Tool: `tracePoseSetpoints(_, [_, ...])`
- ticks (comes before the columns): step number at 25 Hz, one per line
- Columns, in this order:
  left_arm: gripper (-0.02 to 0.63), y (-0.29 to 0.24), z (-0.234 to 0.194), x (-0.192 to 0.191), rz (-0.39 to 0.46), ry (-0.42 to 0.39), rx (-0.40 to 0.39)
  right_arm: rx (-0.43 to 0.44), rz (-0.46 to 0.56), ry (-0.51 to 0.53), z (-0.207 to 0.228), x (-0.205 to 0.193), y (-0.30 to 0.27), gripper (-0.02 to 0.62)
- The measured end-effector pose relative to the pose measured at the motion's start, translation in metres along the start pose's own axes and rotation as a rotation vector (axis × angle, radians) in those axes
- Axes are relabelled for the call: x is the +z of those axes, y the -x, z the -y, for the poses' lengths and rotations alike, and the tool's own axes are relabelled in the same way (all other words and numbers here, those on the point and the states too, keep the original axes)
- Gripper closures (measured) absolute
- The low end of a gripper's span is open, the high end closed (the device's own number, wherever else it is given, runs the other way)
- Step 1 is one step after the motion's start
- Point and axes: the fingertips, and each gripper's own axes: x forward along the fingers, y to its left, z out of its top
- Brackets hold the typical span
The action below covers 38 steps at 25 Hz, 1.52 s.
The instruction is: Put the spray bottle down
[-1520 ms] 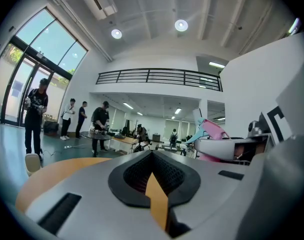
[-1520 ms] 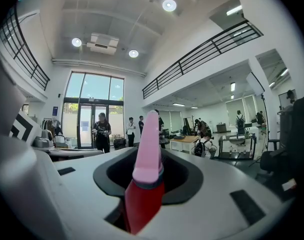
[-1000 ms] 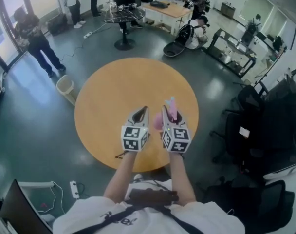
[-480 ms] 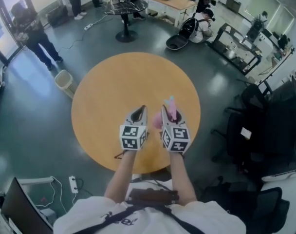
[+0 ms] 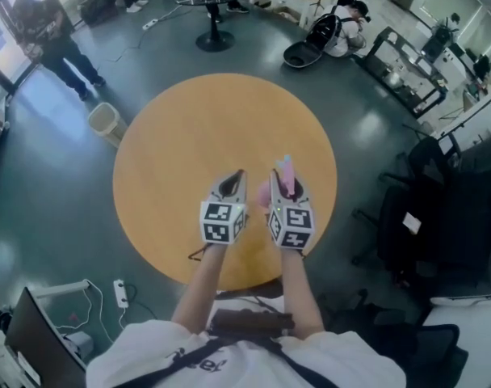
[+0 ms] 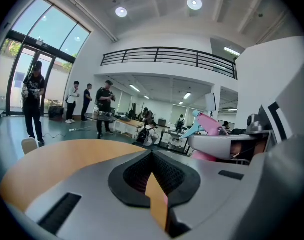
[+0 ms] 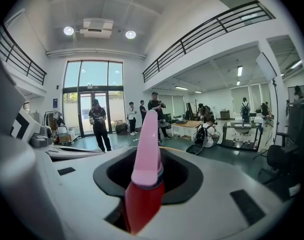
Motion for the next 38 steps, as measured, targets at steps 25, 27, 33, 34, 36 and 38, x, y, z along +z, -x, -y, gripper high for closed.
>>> tracePoseSetpoints(25, [0.597,-0.106,-0.021,-0.036,-0.109,0.060,0.037,0.037,-0.173,0.009,0.064,-0.058,-0.113,0.442])
tracePoseSetpoints(27, [0.597,-0.110,-0.023,-0.043,-0.116,0.064,0.035,0.043,-0.191,0.007,0.063,-0.070,-0.121,0.442])
tracePoseSetpoints(33, [0.597,-0.117,-0.021,-0.066,-0.152,0.082,0.034,0.047,-0.247,0.020,0.064,-0.101,-0.134,0.442])
tracePoseSetpoints(34, [0.597,-0.118,-0.021,-0.070,-0.156,0.083,0.036,0.048,-0.249,0.025,0.064,-0.105,-0.135,0.440])
tracePoseSetpoints(36, [0.597,-0.118,-0.022,-0.075,-0.166,0.091,0.037,0.054,-0.248,0.034,0.063,-0.112,-0.137,0.442])
tracePoseSetpoints(38, [0.597,-0.117,-0.023,-0.080,-0.178,0.100,0.041,0.057,-0.249,0.040,0.062,-0.117,-0.137,0.442])
